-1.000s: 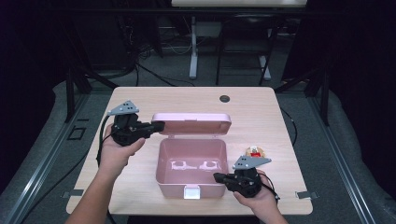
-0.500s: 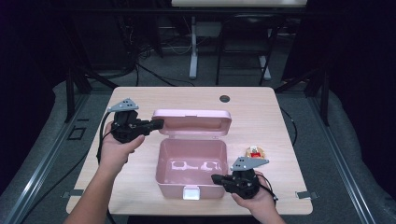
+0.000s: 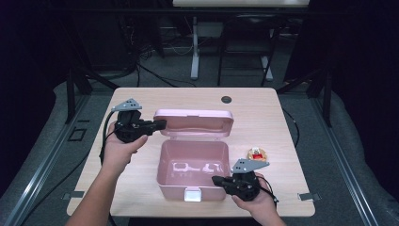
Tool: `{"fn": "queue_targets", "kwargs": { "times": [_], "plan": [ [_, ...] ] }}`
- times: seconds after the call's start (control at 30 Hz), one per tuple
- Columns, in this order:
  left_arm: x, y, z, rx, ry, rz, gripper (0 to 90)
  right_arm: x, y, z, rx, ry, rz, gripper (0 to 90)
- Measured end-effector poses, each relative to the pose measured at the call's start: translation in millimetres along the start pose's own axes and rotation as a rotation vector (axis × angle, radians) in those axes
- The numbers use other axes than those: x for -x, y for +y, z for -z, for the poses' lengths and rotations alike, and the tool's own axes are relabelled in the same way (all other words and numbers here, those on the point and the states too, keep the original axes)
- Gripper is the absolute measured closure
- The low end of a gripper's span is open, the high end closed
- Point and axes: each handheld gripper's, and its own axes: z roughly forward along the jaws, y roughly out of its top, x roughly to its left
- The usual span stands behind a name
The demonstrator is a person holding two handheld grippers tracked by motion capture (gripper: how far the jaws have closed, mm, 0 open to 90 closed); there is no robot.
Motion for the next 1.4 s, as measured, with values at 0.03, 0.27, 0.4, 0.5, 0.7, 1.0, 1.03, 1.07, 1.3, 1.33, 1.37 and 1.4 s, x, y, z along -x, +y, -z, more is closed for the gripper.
{"fn": "queue_targets", "kwargs": {
  "times": [0.03,0.27,0.4,0.5,0.7,1.0,1.03,1.07,1.3,1.33,1.37,1.4],
  "plan": [
    [-0.7,0.3,-0.6,-0.002,0.000,-0.006,89.6,0.1,0.0,-0.1,0.000,0.001,-0.001,90.0],
    [-1.9,0.8,-5.0,-0.006,0.002,0.003,89.6,-0.1,-0.1,-2.2,0.000,-0.001,0.005,90.0],
    [-3.0,1.1,-6.8,-0.007,0.001,0.007,89.6,0.4,0.0,-3.3,0.002,0.001,-0.002,90.0],
    [-3.6,1.3,-7.9,-0.010,0.003,0.004,89.6,0.8,0.1,-4.1,0.003,0.001,-0.003,90.0],
    [-5.6,1.6,-10.7,-0.016,0.006,0.016,89.5,1.3,0.5,-6.2,0.002,-0.004,-0.003,90.0],
    [-7.4,1.7,-15.3,-0.023,0.009,0.017,89.4,2.5,0.4,-8.1,-0.002,-0.008,-0.005,90.0],
    [-7.4,1.7,-15.6,-0.023,0.010,0.022,89.4,2.6,0.3,-8.1,-0.002,-0.007,-0.005,90.0],
    [-7.9,1.8,-15.6,-0.024,0.011,0.019,89.4,2.7,0.3,-8.2,-0.001,-0.006,-0.006,90.0],
    [-11.6,1.8,-17.4,-0.028,0.024,0.029,89.5,2.7,0.1,-8.4,0.002,-0.003,-0.012,89.8],
    [-12.1,1.9,-17.9,-0.029,0.024,0.025,89.4,2.6,0.0,-8.4,0.003,-0.004,-0.014,89.7],
    [-12.1,1.9,-18.5,-0.030,0.027,0.027,89.4,2.5,0.0,-8.4,0.003,-0.004,-0.015,89.7],
    [-12.2,1.9,-19.0,-0.031,0.028,0.029,89.4,2.5,0.0,-8.4,0.003,-0.003,-0.015,89.6]
  ]
}}
